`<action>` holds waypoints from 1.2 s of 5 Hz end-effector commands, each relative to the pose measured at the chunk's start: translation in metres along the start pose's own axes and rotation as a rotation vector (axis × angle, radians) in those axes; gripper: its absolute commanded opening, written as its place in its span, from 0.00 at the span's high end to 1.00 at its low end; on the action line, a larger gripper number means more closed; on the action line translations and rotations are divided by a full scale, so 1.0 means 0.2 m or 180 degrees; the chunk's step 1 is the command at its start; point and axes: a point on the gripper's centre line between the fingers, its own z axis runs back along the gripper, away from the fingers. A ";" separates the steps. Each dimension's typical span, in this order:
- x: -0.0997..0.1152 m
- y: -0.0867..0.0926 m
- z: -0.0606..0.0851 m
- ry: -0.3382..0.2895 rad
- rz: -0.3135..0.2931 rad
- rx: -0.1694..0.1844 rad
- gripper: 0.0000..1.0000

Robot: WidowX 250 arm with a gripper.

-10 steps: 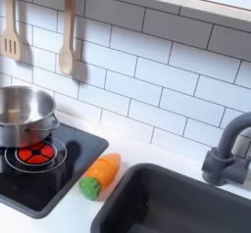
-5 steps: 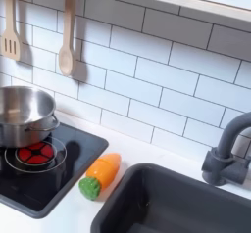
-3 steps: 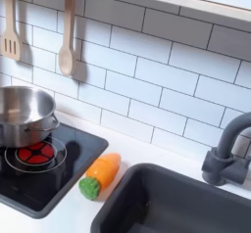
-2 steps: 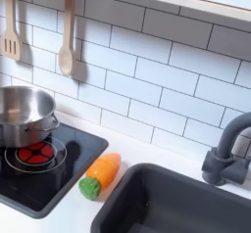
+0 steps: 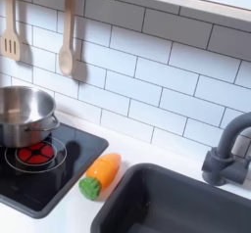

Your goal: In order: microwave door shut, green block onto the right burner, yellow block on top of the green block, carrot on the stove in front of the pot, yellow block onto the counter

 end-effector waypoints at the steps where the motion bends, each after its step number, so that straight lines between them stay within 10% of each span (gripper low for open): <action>1: 0.00 0.02 -0.03 0.0011 -0.0187 0.0099 0.00; 6: 0.09 -0.05 -0.13 0.0076 -0.0363 0.0145 0.00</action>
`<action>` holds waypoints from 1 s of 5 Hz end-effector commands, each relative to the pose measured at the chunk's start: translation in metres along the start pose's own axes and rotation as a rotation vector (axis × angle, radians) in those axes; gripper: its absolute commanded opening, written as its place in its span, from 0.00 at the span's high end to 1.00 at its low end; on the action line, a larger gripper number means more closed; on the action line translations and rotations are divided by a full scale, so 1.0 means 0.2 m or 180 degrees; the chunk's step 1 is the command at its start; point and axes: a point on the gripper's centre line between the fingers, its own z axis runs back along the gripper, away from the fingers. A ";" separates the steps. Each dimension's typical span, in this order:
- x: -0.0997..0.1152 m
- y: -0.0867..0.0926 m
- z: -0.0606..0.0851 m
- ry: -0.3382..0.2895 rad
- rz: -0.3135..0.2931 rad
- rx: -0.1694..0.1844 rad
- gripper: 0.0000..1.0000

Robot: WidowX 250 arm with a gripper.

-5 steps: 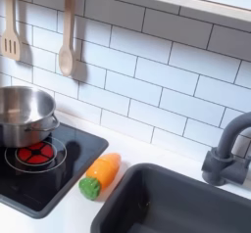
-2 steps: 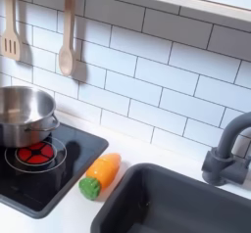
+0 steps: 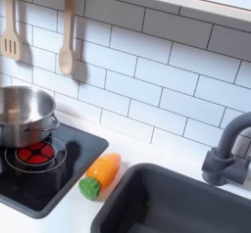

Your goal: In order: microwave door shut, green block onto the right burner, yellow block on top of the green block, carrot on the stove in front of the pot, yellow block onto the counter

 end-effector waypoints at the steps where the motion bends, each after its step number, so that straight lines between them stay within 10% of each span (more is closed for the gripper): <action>1: 0.00 0.02 -0.01 0.0038 0.0129 0.0026 0.00; 2: 0.00 0.04 -0.01 0.0043 0.0182 0.0041 1.00; 5: 0.00 0.06 -0.01 0.0051 0.0239 0.0094 1.00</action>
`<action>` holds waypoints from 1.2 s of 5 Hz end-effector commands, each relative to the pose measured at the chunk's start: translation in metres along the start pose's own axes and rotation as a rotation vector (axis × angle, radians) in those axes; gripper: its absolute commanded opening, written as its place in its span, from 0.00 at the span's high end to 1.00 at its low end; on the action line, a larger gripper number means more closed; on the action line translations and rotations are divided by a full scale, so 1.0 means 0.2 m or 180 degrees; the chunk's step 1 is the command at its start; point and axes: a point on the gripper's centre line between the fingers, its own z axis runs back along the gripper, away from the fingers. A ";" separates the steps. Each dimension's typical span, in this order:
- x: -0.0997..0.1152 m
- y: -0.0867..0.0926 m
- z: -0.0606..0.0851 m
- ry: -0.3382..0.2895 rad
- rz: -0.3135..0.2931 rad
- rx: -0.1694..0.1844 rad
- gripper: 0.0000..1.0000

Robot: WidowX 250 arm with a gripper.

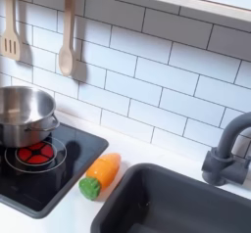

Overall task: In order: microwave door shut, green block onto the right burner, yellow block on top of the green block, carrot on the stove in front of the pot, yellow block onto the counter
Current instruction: 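Put the green block onto the right burner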

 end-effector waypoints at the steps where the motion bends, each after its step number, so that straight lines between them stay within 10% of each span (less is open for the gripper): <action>1: 0.00 -0.01 0.04 -0.0132 0.0068 -0.0092 1.00; 6: 0.01 -0.21 0.13 -0.0277 0.0804 -0.0265 1.00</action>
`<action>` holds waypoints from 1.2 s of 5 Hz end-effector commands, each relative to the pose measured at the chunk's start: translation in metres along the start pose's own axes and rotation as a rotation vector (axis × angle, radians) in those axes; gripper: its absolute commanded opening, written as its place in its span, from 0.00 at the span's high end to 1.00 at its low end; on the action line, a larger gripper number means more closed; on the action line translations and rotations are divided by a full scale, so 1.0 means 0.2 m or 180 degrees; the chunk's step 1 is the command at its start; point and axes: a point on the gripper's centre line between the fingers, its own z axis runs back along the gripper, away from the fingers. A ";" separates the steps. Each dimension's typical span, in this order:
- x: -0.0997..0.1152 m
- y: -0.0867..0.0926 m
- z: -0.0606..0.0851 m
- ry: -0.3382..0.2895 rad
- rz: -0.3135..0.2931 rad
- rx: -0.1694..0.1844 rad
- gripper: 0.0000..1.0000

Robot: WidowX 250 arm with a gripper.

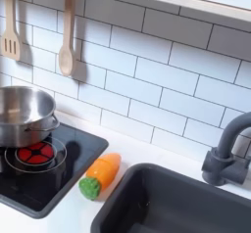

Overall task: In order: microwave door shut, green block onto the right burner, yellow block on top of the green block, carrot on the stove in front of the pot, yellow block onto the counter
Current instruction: 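Put the green block onto the right burner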

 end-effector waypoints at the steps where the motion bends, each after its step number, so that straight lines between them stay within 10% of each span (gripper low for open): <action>1: 0.02 -0.16 -0.02 -0.0059 0.0235 -0.0113 1.00; 6: 0.18 -0.27 -0.16 -0.0010 0.0511 -0.0030 1.00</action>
